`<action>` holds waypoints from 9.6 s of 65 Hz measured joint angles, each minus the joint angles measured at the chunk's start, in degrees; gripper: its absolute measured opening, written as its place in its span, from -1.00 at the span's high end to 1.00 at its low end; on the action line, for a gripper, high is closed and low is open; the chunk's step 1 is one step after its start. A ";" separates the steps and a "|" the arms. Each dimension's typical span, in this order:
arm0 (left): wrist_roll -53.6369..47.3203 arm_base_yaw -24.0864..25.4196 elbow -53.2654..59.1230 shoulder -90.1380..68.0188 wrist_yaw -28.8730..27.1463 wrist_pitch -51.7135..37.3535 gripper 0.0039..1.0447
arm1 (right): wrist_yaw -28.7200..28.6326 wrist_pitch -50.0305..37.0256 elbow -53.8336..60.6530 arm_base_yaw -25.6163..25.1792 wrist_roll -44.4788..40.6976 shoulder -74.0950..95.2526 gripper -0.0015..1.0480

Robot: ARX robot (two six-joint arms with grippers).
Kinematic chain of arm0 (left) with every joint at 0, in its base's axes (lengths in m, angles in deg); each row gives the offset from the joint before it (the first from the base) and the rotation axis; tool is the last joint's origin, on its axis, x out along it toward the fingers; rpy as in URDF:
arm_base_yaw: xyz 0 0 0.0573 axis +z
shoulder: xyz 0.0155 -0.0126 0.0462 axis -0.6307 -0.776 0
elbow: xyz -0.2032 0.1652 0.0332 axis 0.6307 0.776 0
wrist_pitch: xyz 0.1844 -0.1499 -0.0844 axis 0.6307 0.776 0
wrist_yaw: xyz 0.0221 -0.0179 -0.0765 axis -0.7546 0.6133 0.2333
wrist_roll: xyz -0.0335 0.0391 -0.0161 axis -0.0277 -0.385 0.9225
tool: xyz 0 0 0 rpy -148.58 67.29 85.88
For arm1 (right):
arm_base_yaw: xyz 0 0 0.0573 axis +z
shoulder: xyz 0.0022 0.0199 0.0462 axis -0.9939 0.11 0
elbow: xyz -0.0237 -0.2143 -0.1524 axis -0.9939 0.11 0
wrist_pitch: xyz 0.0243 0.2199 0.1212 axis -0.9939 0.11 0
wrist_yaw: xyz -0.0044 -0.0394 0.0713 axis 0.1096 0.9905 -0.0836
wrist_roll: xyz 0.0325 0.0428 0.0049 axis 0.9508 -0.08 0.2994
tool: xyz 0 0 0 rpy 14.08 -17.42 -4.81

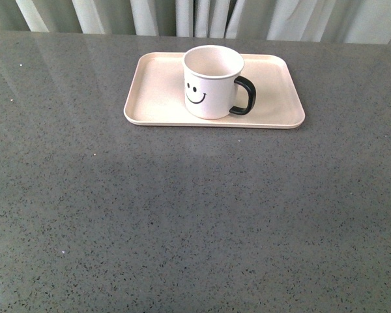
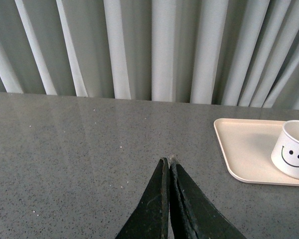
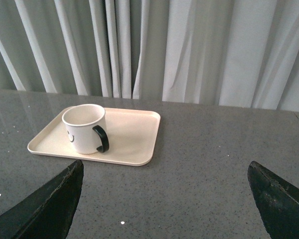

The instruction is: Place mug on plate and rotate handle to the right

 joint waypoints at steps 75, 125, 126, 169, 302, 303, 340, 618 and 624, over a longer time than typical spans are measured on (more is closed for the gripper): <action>0.00 0.04 0.00 30.23 0.00 30.67 0.98 | 0.00 0.00 0.00 0.00 0.00 0.02 -0.82; 0.00 0.04 0.00 30.25 0.00 30.67 -0.83 | 0.00 0.00 0.00 0.00 0.00 0.00 -0.82; 0.00 0.04 0.00 30.27 0.00 30.67 -0.83 | 0.00 0.00 0.00 0.00 0.00 0.00 -0.82; 0.00 0.09 0.00 30.27 0.00 30.64 -0.83 | -36.28 -0.46 -26.27 -15.72 -20.57 62.66 -0.82; 0.00 0.09 0.00 30.27 0.00 30.64 -0.83 | -2.51 11.50 -93.61 11.96 7.89 129.33 0.14; 0.00 0.09 0.00 30.27 0.00 30.67 -0.83 | -2.47 11.54 -93.70 11.98 7.96 129.35 0.18; 0.00 0.09 0.00 30.27 0.00 30.67 -0.83 | -2.67 16.98 -99.80 11.26 5.51 129.98 0.97; 0.00 0.09 0.00 30.27 0.00 30.67 -0.83 | 0.15 -57.88 -12.00 0.11 -0.17 71.28 0.97; 0.00 0.09 0.00 30.27 0.00 30.67 -0.83 | 0.04 -56.48 -9.38 0.11 -0.17 67.34 0.97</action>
